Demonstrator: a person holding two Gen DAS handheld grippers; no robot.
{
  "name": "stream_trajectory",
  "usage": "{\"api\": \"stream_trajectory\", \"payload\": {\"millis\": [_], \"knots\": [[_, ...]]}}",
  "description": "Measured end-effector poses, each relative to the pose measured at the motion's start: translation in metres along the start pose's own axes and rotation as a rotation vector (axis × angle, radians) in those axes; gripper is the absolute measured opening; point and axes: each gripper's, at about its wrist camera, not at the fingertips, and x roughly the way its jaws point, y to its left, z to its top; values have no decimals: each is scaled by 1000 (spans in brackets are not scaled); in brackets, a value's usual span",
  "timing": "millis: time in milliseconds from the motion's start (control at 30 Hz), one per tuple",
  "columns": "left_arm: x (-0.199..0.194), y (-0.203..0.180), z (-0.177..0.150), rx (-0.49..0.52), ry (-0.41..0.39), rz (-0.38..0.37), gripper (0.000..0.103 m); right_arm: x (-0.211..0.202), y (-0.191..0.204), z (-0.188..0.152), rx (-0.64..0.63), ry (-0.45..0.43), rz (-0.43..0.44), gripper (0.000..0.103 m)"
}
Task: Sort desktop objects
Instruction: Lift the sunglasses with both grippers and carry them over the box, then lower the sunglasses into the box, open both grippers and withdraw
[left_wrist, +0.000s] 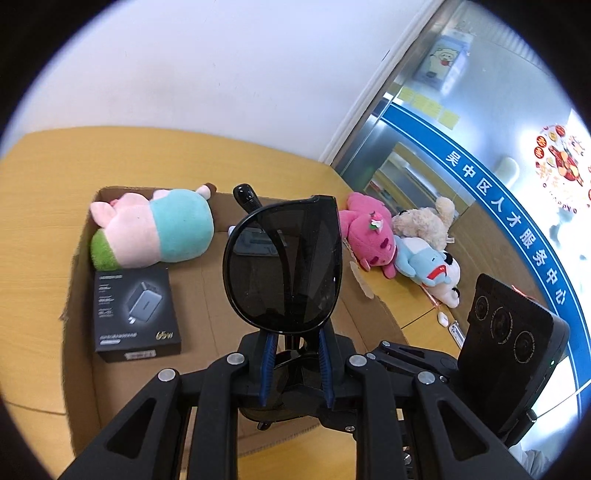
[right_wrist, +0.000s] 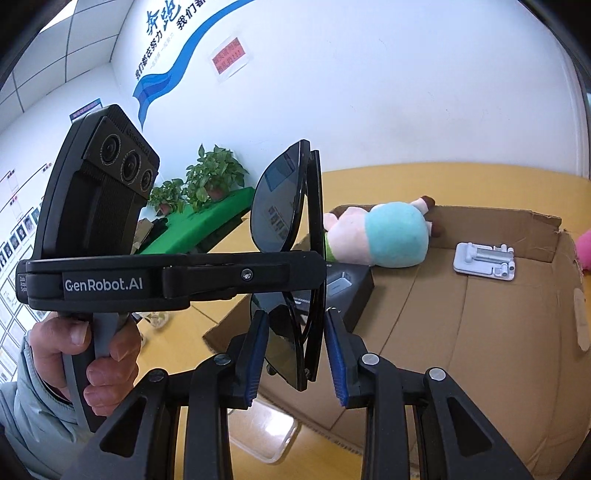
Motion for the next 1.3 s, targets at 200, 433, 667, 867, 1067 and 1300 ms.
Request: {"api": "stream_trajectory", "payload": {"millis": [200, 433, 667, 867, 1067, 1300], "knots": [[56, -6, 6, -9, 59, -51, 19, 4, -45, 10, 44, 50, -51, 30], [149, -15, 6, -82, 167, -129, 19, 11, -116, 27, 91, 170, -142, 18], [230, -12, 17, -174, 292, -157, 19, 27, -192, 30, 210, 287, -205, 18], [280, -6, 15, -260, 372, -192, 19, 37, -239, 25, 296, 375, -264, 18], [314, 3, 6, -363, 453, -235, 20, 46, -258, 17, 312, 458, -342, 18], [316, 4, 7, -393, 477, -265, 32, 49, -251, 17, 293, 482, -388, 18]]}}
